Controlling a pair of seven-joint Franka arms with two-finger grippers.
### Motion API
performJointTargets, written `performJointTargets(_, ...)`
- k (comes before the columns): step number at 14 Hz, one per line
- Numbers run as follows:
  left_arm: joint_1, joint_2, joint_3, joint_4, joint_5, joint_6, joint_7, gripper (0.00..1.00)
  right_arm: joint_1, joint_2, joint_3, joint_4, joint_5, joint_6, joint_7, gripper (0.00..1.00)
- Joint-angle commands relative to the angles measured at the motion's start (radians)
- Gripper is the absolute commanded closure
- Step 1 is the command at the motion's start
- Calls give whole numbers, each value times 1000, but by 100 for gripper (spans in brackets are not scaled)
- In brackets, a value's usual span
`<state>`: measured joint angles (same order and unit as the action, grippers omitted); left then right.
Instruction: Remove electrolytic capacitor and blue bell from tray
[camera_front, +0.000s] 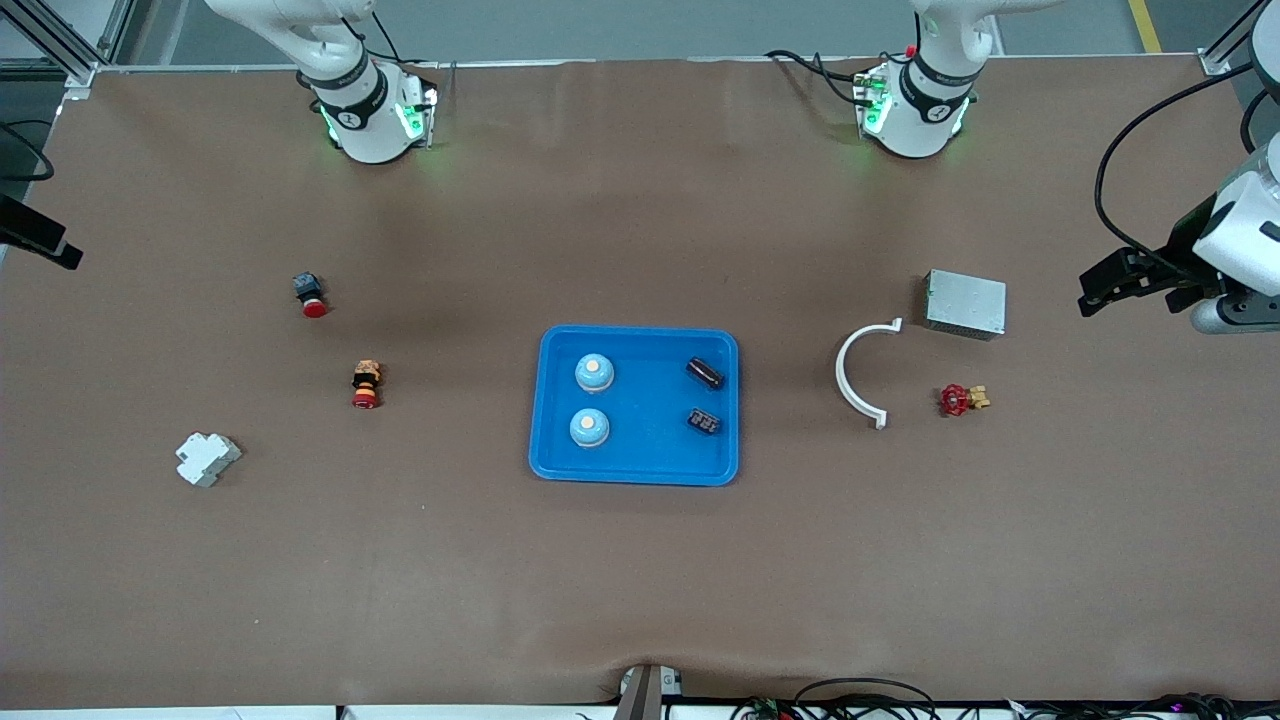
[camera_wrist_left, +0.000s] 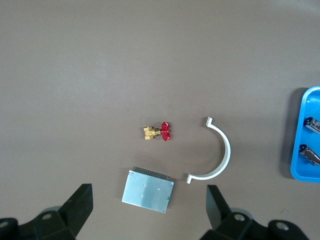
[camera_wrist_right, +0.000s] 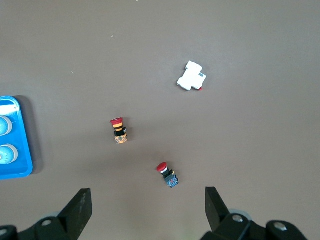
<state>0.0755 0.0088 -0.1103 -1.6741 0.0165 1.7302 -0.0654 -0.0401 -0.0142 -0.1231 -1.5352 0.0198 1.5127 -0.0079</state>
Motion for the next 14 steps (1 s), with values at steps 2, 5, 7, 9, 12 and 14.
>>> performJointTargets(2, 6, 11, 1, 24, -17, -20, 19, 0, -17, -18, 16, -8, 6, -9, 0, 0)
performJointTargets(5, 6, 11, 1, 25, -17, -20, 19, 0, -15, -18, 17, -9, 8, -12, -10, 0)
performJointTargets(7, 6, 14, 1, 25, -17, -20, 13, 0, -11, -20, 20, -9, 8, -12, -6, 0)
performJointTargets(9, 4, 37, 1, 27, -18, -20, 12, 0, 2, -32, 34, -9, 5, -28, -3, 0)
performJointTargets(12, 4, 51, 1, 28, -20, -20, 12, 0, 25, -33, 42, -19, 9, -48, 5, 0)
performJointTargets(14, -2, 66, 0, 33, -21, -18, 9, 0, 48, -39, 42, -52, 43, -45, 32, 0)
